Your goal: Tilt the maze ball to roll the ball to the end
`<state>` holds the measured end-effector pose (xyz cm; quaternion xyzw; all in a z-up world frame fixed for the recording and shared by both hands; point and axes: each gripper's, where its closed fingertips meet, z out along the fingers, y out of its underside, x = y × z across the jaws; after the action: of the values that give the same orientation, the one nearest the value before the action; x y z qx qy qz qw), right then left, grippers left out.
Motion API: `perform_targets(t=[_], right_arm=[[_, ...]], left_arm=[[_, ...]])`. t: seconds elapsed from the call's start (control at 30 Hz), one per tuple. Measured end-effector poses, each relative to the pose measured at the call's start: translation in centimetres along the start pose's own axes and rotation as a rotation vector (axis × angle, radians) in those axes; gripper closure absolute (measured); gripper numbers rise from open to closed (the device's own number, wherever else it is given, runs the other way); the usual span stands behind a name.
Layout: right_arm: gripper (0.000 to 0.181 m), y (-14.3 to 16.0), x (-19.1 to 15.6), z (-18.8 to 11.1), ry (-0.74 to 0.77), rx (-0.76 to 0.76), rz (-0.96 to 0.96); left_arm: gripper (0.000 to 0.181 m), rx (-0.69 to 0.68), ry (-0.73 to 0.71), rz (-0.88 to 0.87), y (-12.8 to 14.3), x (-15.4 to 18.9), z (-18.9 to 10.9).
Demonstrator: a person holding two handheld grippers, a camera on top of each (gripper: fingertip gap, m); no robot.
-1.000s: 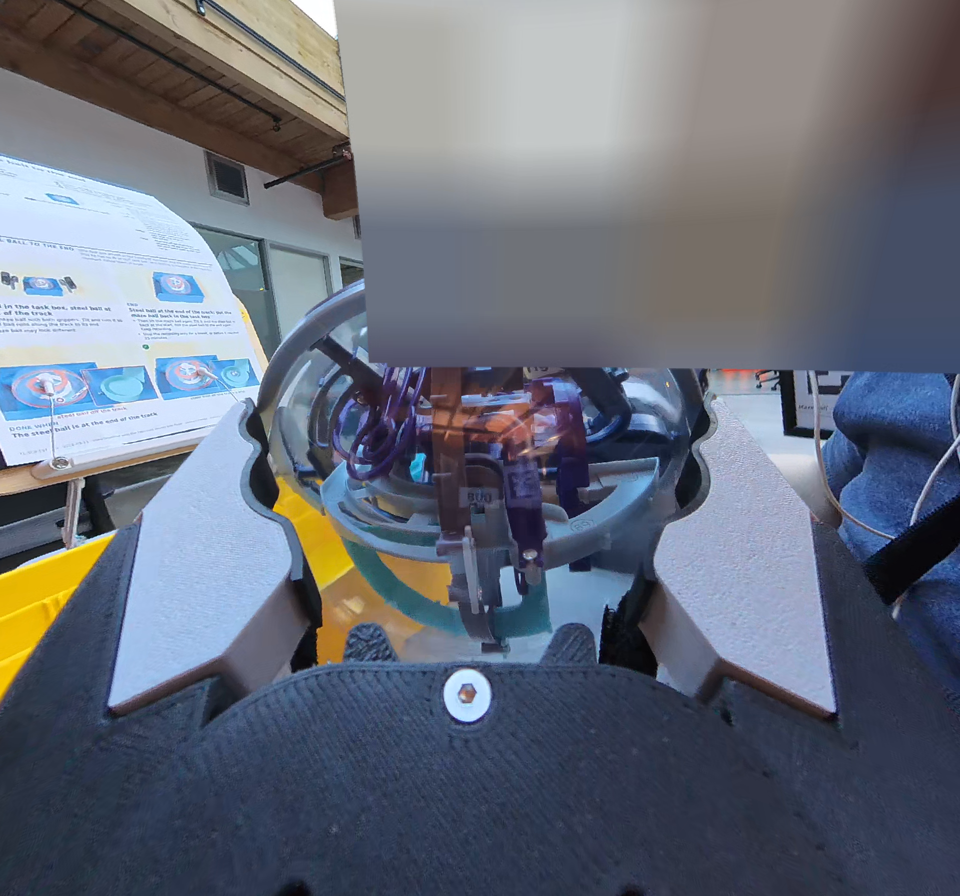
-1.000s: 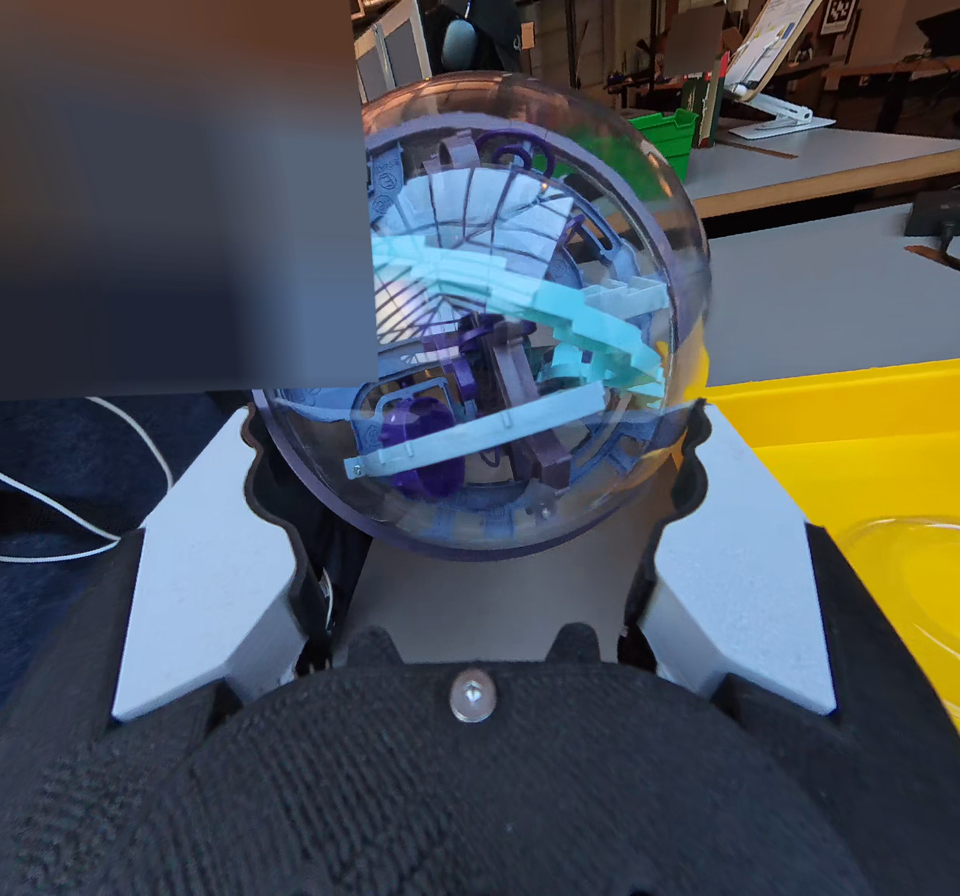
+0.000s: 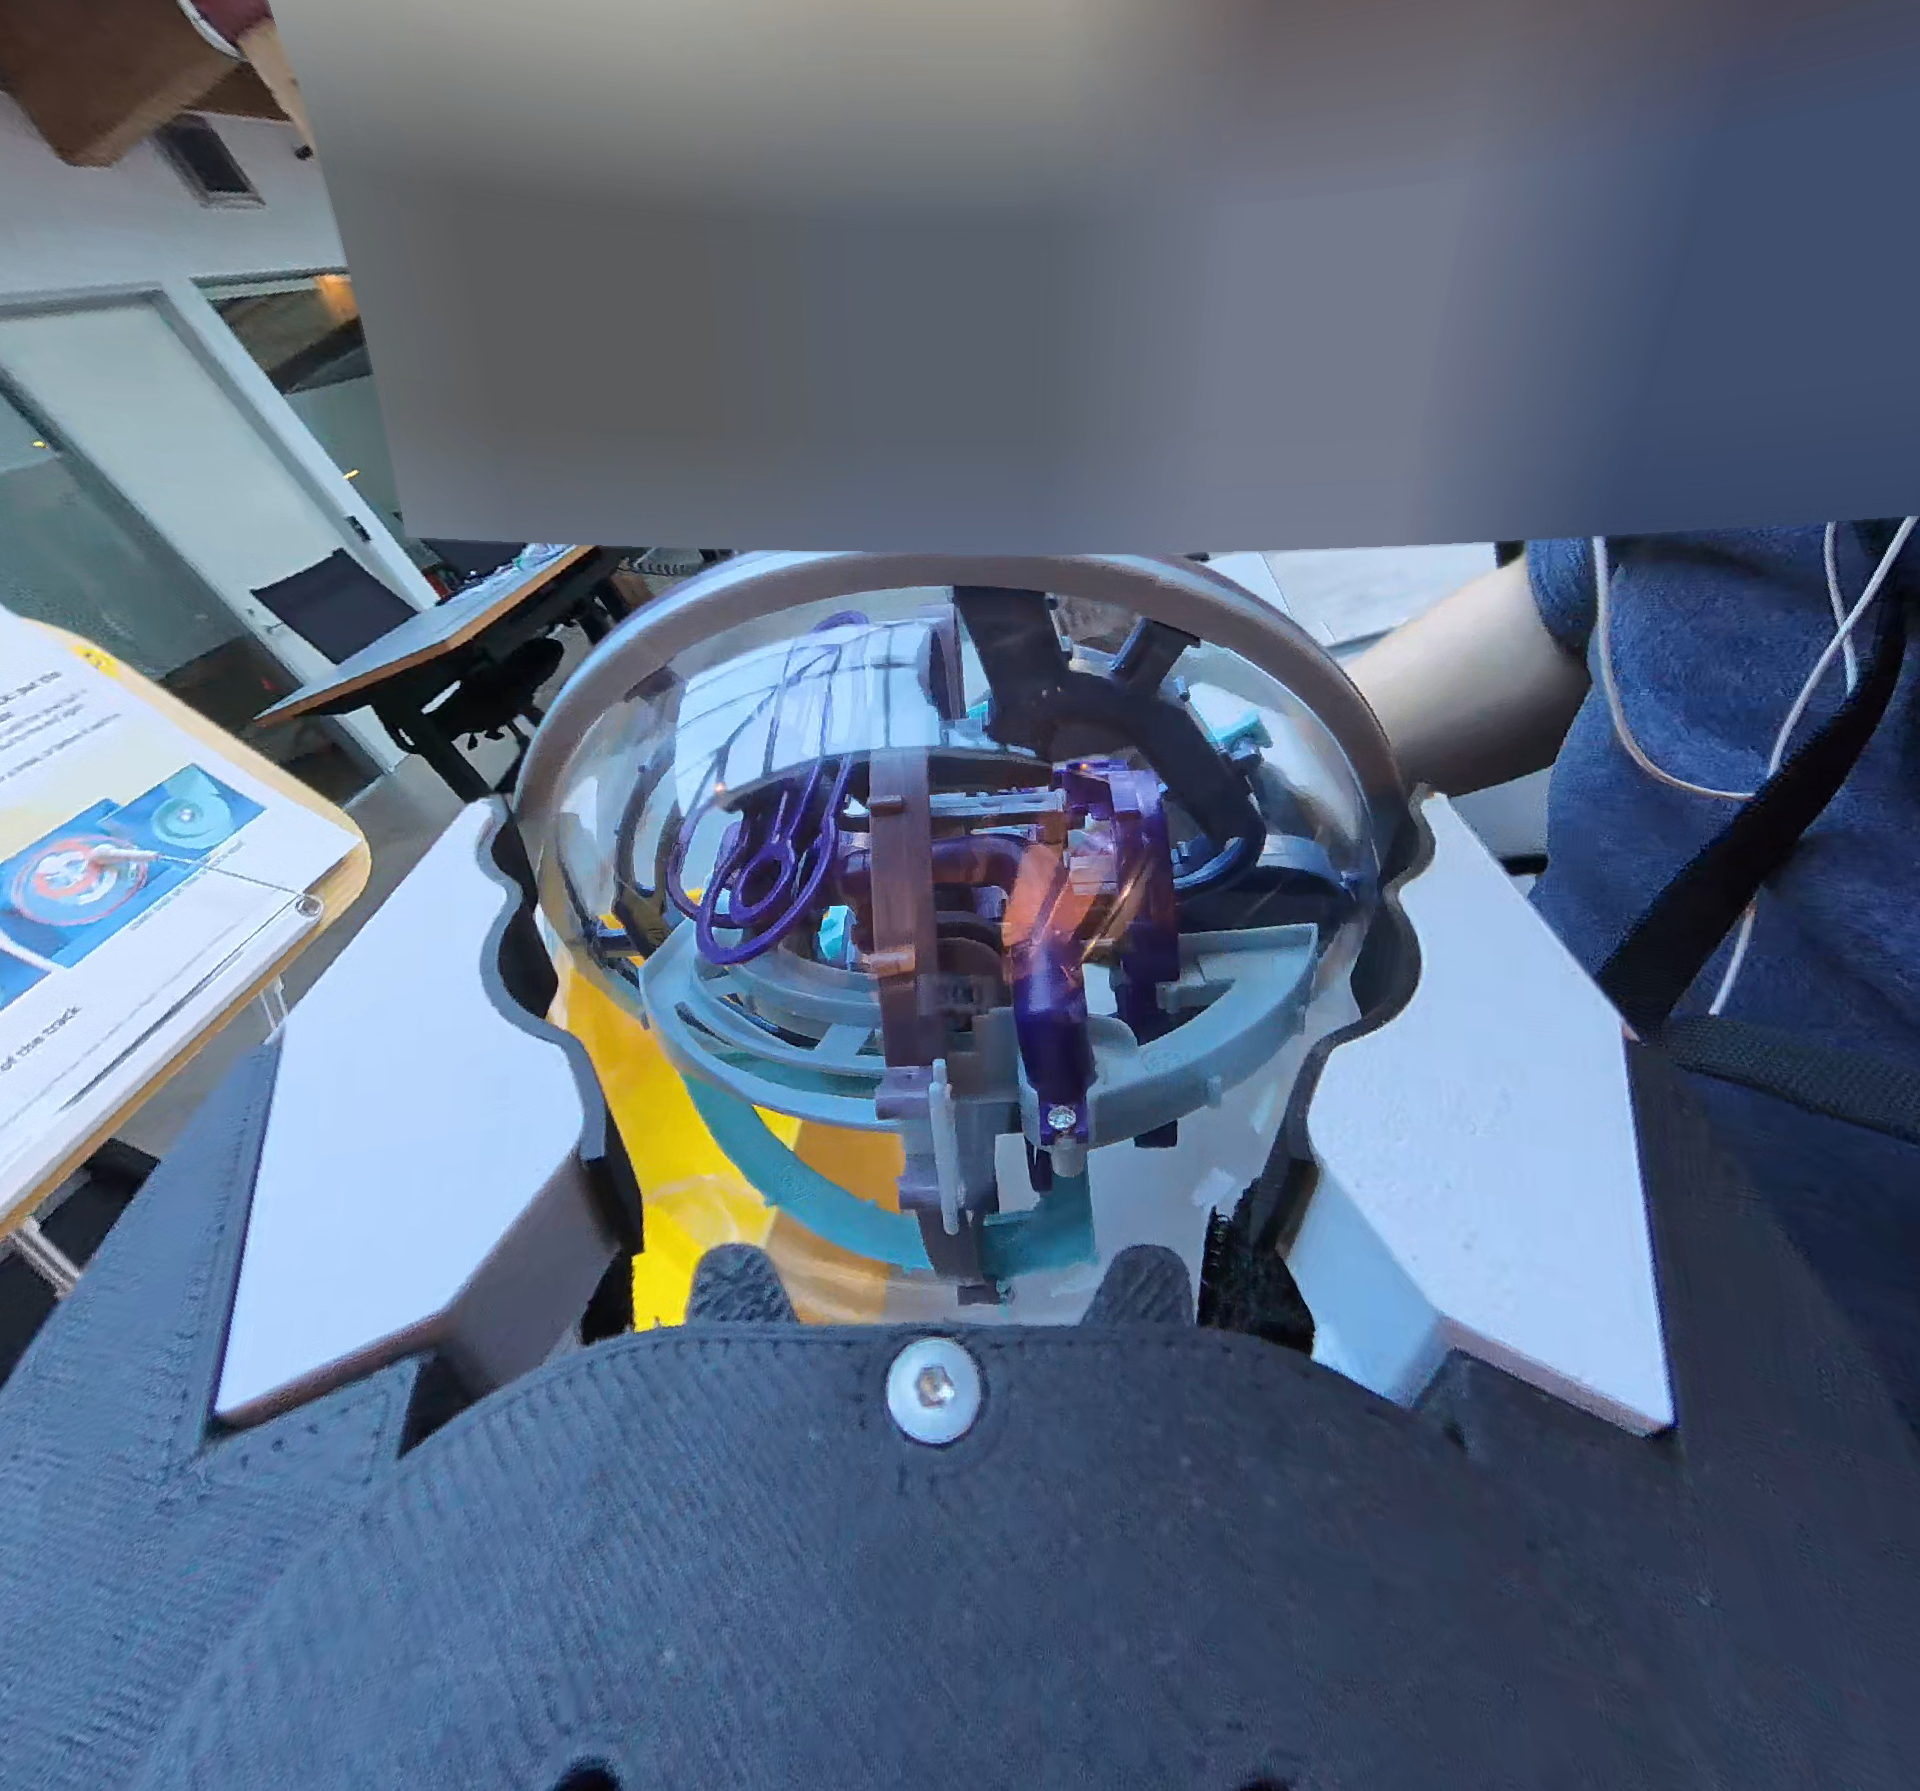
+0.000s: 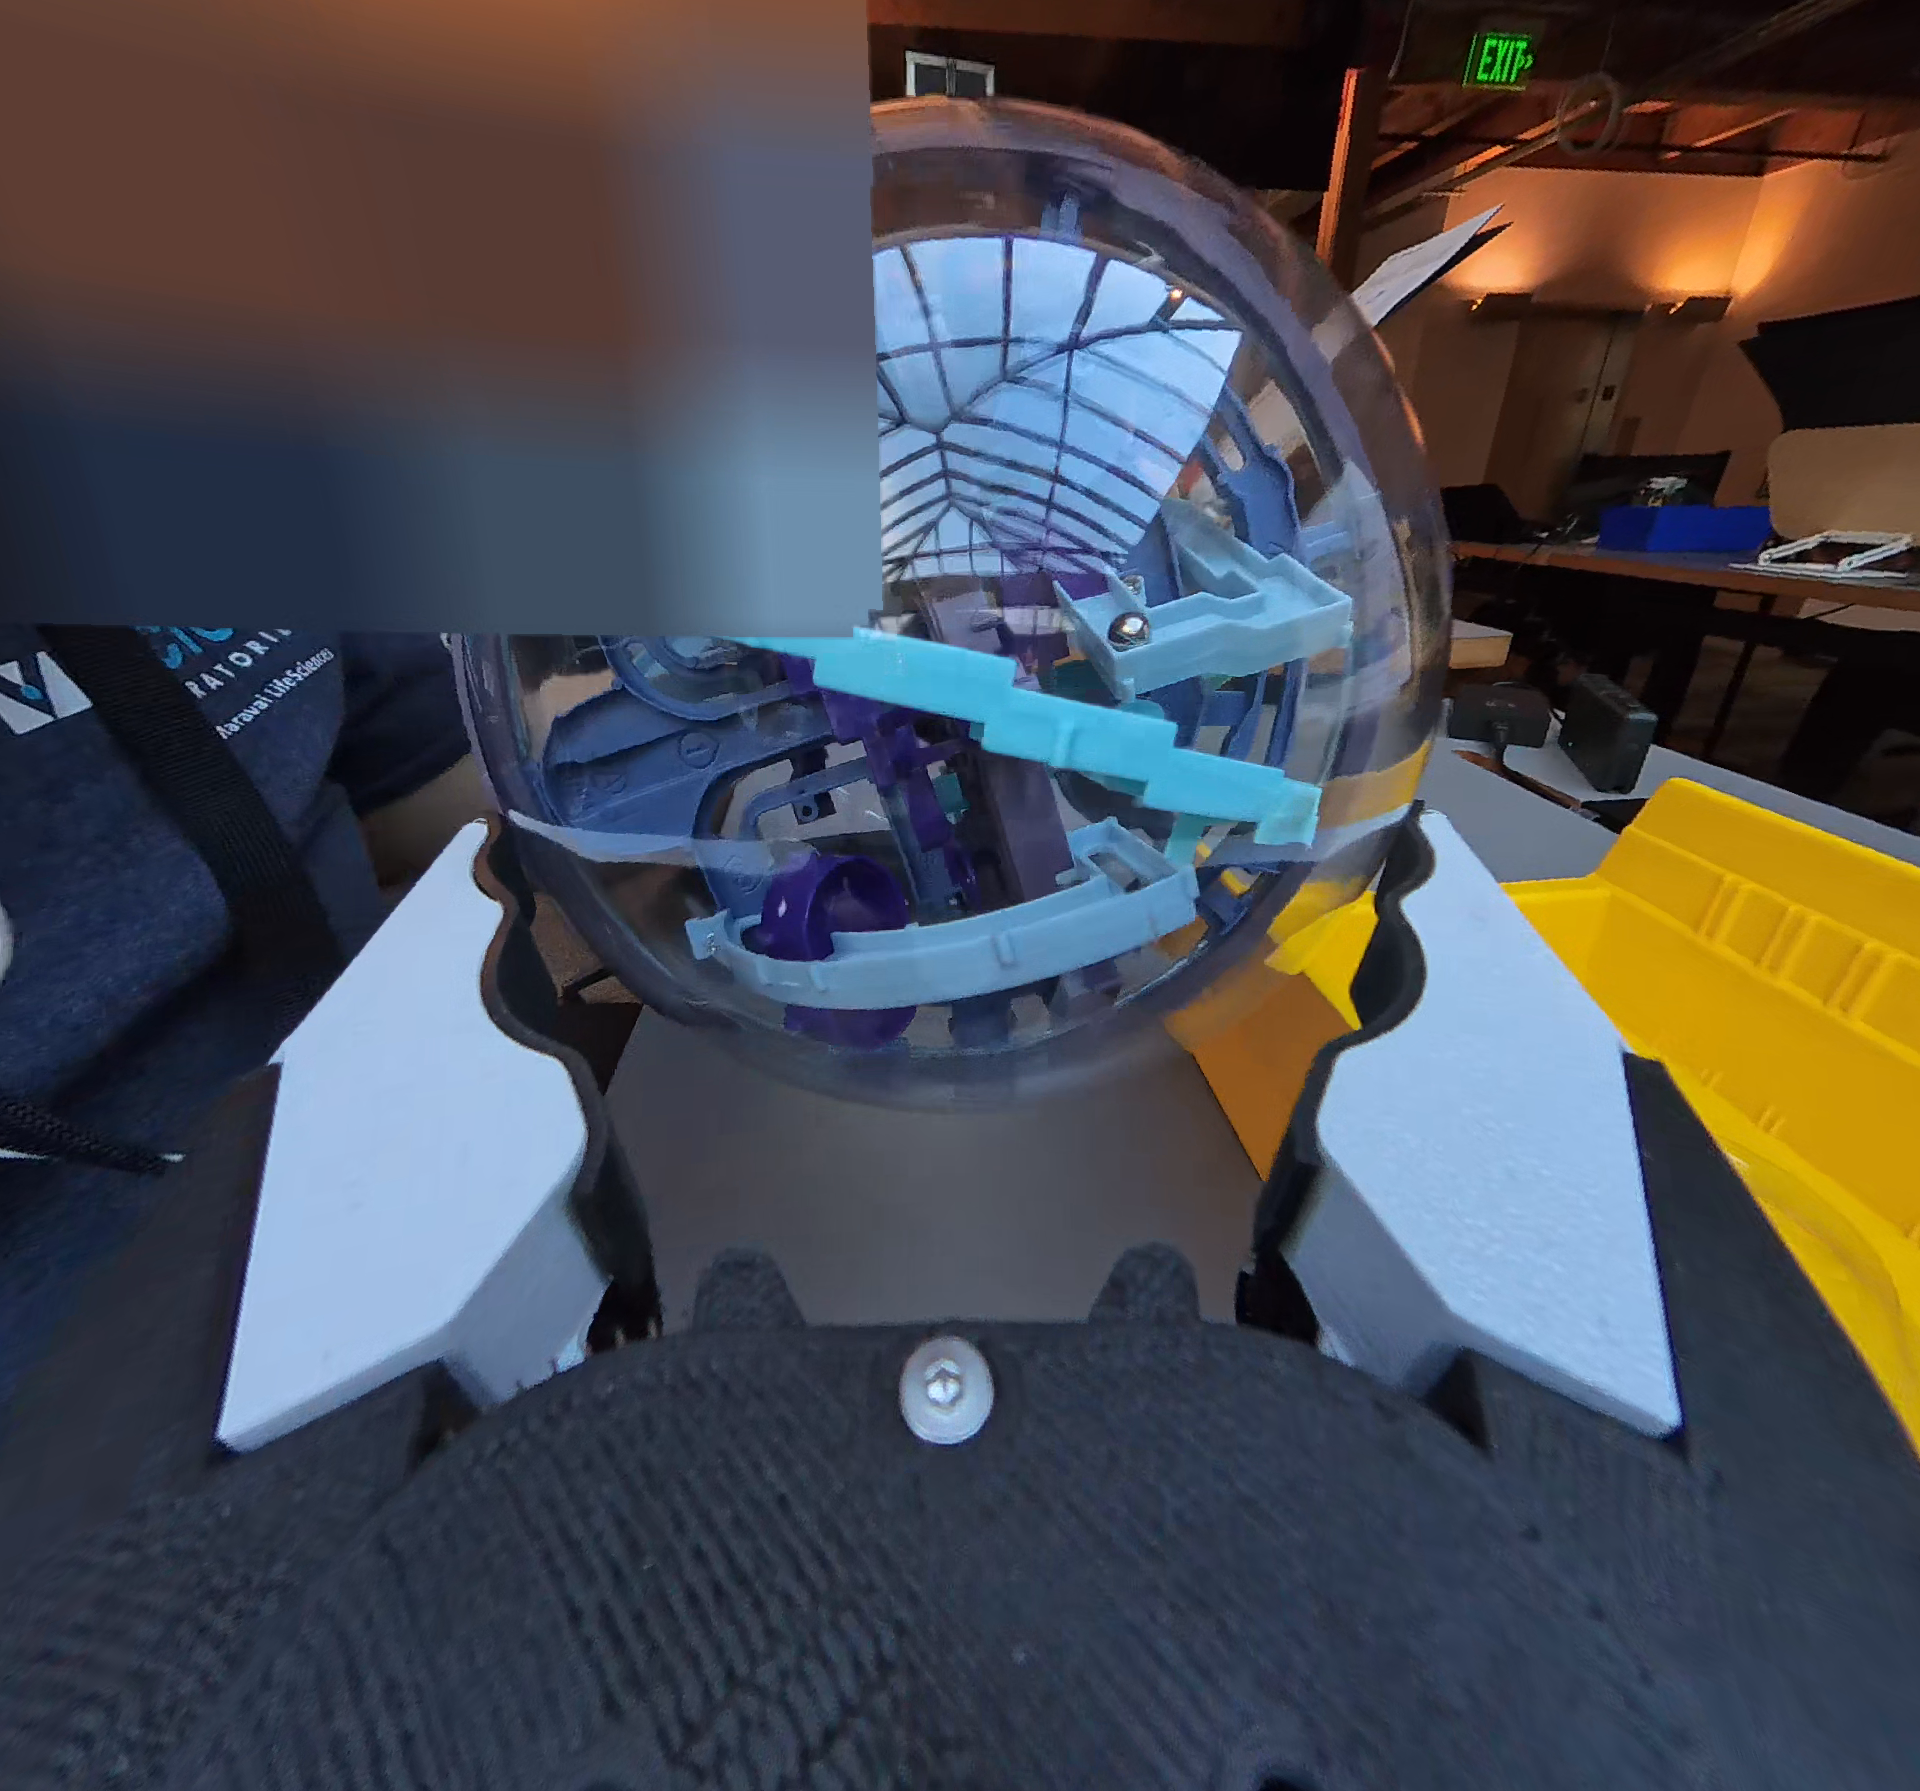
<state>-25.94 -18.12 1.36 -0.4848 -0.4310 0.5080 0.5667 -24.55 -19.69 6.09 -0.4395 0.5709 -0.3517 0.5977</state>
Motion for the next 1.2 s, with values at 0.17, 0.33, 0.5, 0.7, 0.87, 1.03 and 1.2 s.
perform_targets(t=[0.17, 0.33, 0.5, 0.7, 0.87, 1.03, 1.2], right_arm=[[0.025, -0.7, 0.2, -0.9, 0.031, 0.036, -0.018], [0.025, -1.6, 0.0, -1.4, 0.055, 0.076, -0.11], [0.024, -2.6, -0.6, -1.8, 0.07, 0.118, -0.219], [0.025, -4.4, -1.6, -2.7, 0.082, 0.2, -0.338], [0.025, -4.3, -1.3, -3.1, 0.097, 0.171, -0.358], [0.025, -3.1, -0.5, -2.9, 0.136, 0.08, -0.374], [0.024, -2.6, 0.1, -2.8, 0.149, 0.064, -0.289]], left_arm=[[0.025, -0.007, 0.034, 0.011, -0.4, -0.1, 1.0], [0.025, -0.026, 0.066, 0.09, -1.2, 0.4, 1.4], [0.023, -0.052, 0.092, 0.148, -1.9, 1.0, 1.7], [0.022, -0.064, 0.107, 0.195, -3.0, 1.6, 2.1], [0.022, -0.125, 0.114, 0.221, -2.6, 1.6, 2.5], [0.023, -0.206, 0.131, 0.299, -1.7, 1.6, 2.7], [0.023, -0.243, 0.163, 0.255, -1.2, 1.2, 3.0]])
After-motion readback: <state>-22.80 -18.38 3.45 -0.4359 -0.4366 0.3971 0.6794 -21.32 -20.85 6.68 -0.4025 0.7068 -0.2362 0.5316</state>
